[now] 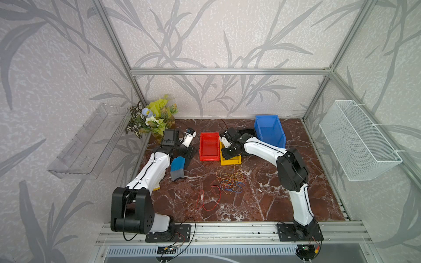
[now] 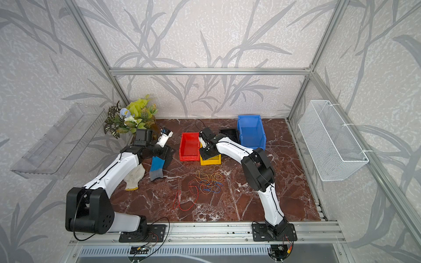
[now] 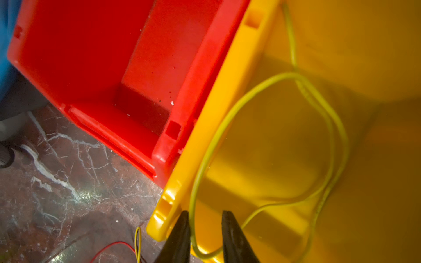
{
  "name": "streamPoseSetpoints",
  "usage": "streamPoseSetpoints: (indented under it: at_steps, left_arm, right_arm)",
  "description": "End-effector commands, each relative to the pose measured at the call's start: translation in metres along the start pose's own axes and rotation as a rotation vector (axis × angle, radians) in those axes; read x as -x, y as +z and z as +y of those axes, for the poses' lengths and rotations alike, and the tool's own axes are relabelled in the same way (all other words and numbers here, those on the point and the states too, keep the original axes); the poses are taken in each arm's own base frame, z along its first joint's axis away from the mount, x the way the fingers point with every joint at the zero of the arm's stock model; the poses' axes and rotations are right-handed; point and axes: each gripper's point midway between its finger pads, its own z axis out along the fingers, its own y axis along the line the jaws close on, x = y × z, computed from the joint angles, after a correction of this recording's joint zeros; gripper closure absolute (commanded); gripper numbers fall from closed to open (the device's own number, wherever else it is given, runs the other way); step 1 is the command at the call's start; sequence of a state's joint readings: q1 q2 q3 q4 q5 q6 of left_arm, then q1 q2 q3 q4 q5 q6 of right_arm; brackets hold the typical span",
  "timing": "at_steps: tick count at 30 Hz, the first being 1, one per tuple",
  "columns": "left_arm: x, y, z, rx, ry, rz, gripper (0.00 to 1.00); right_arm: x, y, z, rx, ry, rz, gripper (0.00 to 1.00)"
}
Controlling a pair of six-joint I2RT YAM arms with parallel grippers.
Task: Untangle and sort cables by color
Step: Adjust the cable in the bin.
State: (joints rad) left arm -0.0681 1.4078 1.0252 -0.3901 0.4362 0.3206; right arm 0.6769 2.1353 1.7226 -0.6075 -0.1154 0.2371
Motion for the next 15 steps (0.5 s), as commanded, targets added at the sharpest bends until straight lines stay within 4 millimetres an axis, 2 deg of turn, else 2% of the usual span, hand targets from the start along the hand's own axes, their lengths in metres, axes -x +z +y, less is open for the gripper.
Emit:
streamPoseSetpoints:
  at_steps: [1, 6, 11, 15]
  left_arm:
    - [-0.005, -0.010, -0.003, 0.003, 0.053, 0.007, 0.45]
    - [-0.018, -0.014, -0.024, -0.095, 0.106, 0.036, 0.47]
    - [-0.028, -0.016, -0.041, -0.161, 0.123, 0.035, 0.47]
    - [-0.038, -0.014, -0.057, -0.213, 0.139, 0.041, 0.47]
  right_arm:
    - [0.011, -0.037, 0.003, -0.023, 0.007, -0.032, 0.66]
    - [0.008, -0.086, 0.003, -0.059, 0.011, -0.068, 0.60]
    - [-0.027, -0.112, -0.009, -0.112, 0.050, -0.030, 0.57]
    - [-0.063, -0.119, -0.023, -0.159, 0.111, 0.022, 0.55]
